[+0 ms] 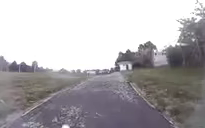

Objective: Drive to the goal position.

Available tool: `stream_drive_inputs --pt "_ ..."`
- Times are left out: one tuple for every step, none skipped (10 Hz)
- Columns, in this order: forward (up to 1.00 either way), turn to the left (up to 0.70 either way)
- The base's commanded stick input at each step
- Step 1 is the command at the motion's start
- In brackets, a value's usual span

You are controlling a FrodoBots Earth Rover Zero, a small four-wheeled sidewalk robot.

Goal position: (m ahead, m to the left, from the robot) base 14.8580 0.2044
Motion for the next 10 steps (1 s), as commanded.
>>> stream_drive_inputs --pt "0.85 -0.33" --pt "0.85 -0.34" --pt "0.85 -0.34" --pt "0.85 0.00" --pt "0.85 0.00" --pt "0.85 0.00" --pt "0.85 0.00" --pt "0.85 0.00" --pt "0.85 0.00" --pt "0.85 0.00"
